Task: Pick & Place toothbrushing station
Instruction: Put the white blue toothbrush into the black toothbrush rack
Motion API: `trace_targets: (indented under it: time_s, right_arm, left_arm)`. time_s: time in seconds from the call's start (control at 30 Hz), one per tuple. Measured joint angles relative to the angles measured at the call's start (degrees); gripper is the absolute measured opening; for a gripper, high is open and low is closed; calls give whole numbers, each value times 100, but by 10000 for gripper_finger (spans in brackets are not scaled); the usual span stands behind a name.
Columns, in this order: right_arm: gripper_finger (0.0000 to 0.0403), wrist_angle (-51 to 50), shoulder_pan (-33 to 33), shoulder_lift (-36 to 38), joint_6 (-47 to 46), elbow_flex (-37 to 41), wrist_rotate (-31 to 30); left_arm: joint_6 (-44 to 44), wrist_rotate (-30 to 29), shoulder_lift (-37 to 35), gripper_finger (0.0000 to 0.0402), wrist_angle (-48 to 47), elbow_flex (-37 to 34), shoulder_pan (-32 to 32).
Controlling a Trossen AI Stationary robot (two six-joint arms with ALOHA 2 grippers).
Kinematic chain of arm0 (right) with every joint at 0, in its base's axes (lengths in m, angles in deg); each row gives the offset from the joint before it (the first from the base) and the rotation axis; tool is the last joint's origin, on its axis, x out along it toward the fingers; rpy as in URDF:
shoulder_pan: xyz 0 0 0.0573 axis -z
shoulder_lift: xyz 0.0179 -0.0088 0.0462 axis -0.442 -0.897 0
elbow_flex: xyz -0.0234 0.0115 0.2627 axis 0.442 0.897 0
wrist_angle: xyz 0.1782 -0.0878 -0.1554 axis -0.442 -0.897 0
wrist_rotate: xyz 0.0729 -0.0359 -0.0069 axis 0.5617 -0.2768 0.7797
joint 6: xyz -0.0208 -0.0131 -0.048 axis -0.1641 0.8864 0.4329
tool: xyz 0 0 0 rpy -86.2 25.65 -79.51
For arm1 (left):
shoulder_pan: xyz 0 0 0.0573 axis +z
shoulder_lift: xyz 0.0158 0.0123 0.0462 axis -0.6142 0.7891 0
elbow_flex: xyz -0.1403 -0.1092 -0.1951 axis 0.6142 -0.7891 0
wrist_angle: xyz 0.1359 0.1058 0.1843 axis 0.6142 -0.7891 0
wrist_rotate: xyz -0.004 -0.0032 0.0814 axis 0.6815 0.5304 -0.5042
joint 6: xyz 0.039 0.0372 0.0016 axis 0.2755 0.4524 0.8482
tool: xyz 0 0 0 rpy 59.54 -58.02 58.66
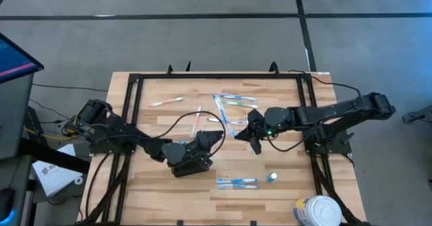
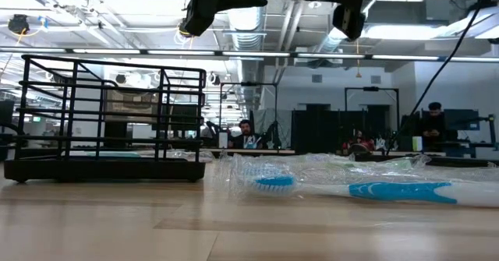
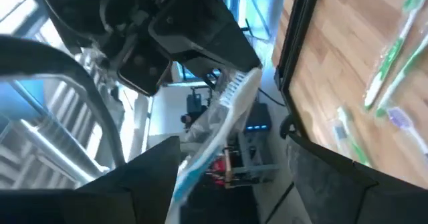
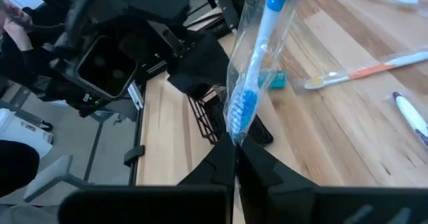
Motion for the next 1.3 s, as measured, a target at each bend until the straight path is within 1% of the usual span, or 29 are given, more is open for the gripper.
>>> trace_targets:
  time_s: [0.1,0.2,0.27,0.4,0.5,0.83,1.17,1.3]
  right_arm:
    - [0,149,-25,-143,0,10,172]
    - [0,464,-28,-374,0,-3,446]
    - [0,678,-29,-556,0,-2,589]
    - [0,890,-9,-657,21,-2,854]
    - [0,871,-13,-662,55,-2,872]
    - [0,895,-19,-313,152,-2,886]
    - [0,1078,-41,-340,167,-2,885]
    - [0,1226,-114,-340,206,-2,883]
  left_arm:
    - [352,102,-3,264,316,-2,19]
    - [589,431,-4,264,333,-4,68]
    - [666,540,-4,264,347,-7,84]
    - [756,359,-4,264,340,-7,89]
    - [756,249,-4,264,335,-7,78]
    - [522,236,-4,264,311,-7,71]
    - [402,236,-4,264,243,-7,71]
    - [203,234,-4,251,228,-7,82]
